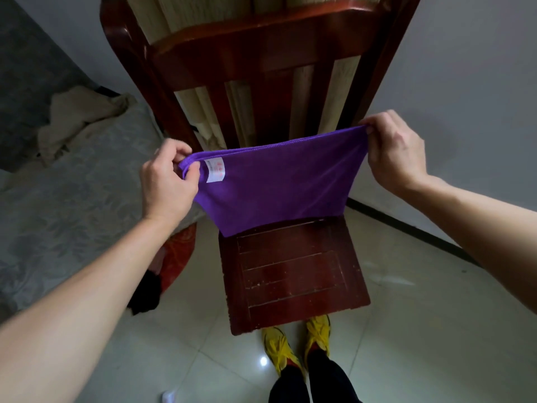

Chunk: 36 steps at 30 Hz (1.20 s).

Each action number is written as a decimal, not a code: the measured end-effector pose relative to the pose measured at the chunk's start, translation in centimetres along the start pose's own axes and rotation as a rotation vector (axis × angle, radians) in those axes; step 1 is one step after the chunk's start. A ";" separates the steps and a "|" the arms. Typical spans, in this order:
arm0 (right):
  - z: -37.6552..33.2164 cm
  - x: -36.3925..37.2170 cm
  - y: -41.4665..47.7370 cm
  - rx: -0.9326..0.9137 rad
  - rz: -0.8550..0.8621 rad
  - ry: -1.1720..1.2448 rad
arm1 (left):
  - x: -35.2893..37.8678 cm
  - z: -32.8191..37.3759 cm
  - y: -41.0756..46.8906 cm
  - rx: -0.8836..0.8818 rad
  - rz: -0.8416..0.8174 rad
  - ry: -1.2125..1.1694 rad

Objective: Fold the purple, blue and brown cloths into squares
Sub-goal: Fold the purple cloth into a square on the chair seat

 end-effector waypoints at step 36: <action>9.1 13.9 -31.1 0.131 -1.152 -0.375 | 12.3 -9.8 -32.0 0.030 -1.372 0.589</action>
Point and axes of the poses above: each hand's wrist, its own y-axis towards the middle knuckle, its own x-axis out of the palm, z = x × y, the point moved 5 cm from there along y, towards the middle knuckle, and after that the axes turned 4 degrees about z, right-handed, at the moved point
